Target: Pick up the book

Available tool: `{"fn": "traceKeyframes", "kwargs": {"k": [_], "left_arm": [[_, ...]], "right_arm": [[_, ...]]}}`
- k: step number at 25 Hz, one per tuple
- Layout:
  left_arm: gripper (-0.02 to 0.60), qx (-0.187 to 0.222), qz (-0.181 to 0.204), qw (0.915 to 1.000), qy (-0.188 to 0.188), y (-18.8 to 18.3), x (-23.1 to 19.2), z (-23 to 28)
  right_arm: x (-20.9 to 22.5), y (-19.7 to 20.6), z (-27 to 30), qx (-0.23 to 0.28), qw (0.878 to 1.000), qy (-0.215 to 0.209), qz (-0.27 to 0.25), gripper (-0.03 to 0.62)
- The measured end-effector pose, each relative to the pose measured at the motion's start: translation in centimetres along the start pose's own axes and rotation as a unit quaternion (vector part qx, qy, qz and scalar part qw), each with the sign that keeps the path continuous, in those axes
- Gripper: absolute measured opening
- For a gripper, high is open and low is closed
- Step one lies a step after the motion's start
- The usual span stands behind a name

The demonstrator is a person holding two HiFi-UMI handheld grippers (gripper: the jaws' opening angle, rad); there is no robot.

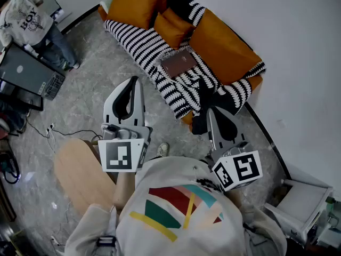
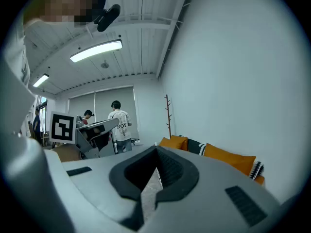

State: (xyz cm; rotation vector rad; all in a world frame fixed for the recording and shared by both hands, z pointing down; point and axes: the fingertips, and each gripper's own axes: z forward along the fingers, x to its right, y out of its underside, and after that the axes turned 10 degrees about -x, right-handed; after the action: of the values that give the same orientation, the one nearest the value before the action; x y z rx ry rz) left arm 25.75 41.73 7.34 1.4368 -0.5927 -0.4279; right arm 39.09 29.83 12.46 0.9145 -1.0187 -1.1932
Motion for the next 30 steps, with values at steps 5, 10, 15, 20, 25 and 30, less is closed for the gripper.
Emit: {"fn": "traceKeyframes", "kwargs": {"k": [5, 10, 15, 20, 25, 30], "left_arm": [[0.008, -0.008, -0.003, 0.9999, 0.005, 0.6, -0.9, 0.3], [0.008, -0.011, -0.006, 0.9999, 0.003, 0.8, -1.6, 1.0], [0.008, -0.01, -0.006, 0.9999, 0.001, 1.5, -3.0, 1.1], [0.008, -0.01, -0.014, 0.9998, -0.014, 1.8, -6.0, 0.8], [0.008, 0.008, -0.013, 0.9995, -0.028, 1.6, -9.7, 0.6], [0.008, 0.011, -0.019, 0.9994, -0.027, 2.1, -12.6, 0.1]], "right_arm": [[-0.1, 0.2, 0.6, -0.008, 1.0, 0.007, 0.006, 0.012], [-0.3, 0.2, 1.6, -0.012, 1.0, 0.006, 0.006, 0.012], [-0.7, 0.0, 3.0, -0.016, 1.0, 0.006, 0.006, 0.012], [-2.4, -0.5, 4.9, -0.019, 1.0, -0.003, 0.002, 0.012], [-4.5, -0.6, 7.3, -0.026, 1.0, -0.007, 0.001, 0.012], [-6.7, -0.9, 10.4, -0.03, 0.999, -0.01, 0.006, 0.012]]}}
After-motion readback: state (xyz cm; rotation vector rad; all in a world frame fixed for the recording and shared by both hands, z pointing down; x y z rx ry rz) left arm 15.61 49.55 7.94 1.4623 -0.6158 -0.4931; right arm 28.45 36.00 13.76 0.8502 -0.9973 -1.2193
